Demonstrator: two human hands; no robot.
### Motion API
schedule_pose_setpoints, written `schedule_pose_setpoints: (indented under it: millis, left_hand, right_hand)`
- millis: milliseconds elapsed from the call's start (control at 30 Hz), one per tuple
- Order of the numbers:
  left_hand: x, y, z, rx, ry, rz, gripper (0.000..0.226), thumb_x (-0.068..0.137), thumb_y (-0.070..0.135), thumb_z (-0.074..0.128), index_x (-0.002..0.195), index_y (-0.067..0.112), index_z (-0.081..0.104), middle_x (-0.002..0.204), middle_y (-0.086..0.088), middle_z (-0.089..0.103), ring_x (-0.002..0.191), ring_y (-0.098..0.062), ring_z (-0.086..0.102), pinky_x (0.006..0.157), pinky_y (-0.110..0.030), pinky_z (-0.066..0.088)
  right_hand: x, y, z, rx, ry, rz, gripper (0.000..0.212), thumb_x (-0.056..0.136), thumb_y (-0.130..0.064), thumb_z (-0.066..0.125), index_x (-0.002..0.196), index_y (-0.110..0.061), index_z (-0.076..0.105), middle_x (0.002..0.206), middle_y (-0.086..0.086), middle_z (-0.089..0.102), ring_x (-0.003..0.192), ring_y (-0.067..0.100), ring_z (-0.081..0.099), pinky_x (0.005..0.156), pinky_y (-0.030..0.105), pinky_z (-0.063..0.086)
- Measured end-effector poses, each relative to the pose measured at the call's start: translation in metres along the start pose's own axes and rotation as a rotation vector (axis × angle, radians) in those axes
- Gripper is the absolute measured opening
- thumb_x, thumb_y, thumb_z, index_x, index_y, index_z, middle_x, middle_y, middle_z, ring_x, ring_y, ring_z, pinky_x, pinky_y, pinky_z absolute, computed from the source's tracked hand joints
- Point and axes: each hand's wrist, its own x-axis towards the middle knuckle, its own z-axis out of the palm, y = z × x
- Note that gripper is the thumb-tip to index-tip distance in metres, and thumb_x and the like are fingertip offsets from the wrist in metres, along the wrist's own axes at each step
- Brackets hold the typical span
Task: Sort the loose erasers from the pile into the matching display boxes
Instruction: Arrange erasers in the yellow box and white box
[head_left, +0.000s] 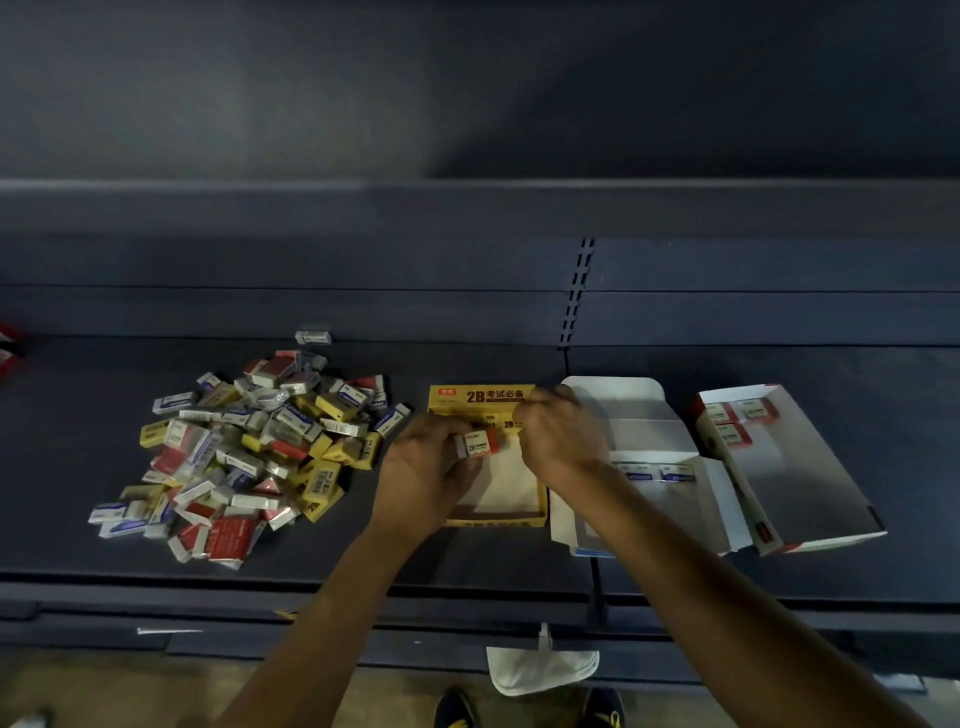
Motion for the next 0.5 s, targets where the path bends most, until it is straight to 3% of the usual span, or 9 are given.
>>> schedule_pose_setpoints:
  millis: [100,233,333,500]
  left_hand:
    - [0.004,0.002,-0.001,0.035,0.006,0.011,0.029,0.073,0.019,0.078,0.097,0.012,0.066,0.095,-0.004,0.064,0.084,-0.018,0.062,0.074,-0.021,0.044]
    - [0.009,0.014,0.0,0.038,0.029,0.032,0.03,0.07,0.013,0.08,0.097,0.011,0.066,0.094,-0.005,0.065,0.085,-0.022,0.062,0.076,-0.021,0.043]
    - [0.013,0.028,0.004,0.009,0.034,0.042,0.031,0.07,0.013,0.079,0.098,0.01,0.066,0.092,-0.006,0.066,0.083,-0.024,0.062,0.073,-0.027,0.046]
    - [0.022,0.049,0.016,-0.013,-0.002,0.077,0.033,0.071,0.013,0.078,0.102,0.012,0.067,0.096,-0.003,0.067,0.085,-0.019,0.063,0.076,-0.021,0.043]
  right_hand:
    - [-0.009,-0.001,0.001,0.07,0.079,-0.03,0.031,0.084,-0.007,0.057,0.113,-0.015,0.063,0.116,0.001,0.059,0.112,0.024,0.046,0.08,0.032,0.047]
    - [-0.016,0.001,0.004,0.211,0.223,-0.096,0.035,0.071,-0.005,0.069,0.104,-0.016,0.065,0.104,0.002,0.063,0.098,0.026,0.055,0.074,0.031,0.048]
    - [-0.022,0.006,0.0,0.272,0.265,-0.13,0.039,0.068,-0.009,0.073,0.106,-0.017,0.065,0.106,0.001,0.062,0.1,0.022,0.053,0.074,0.029,0.049]
    - [-0.029,0.029,-0.008,0.278,0.277,-0.121,0.033,0.067,-0.011,0.077,0.098,-0.014,0.067,0.098,0.003,0.062,0.091,0.024,0.057,0.065,0.029,0.051]
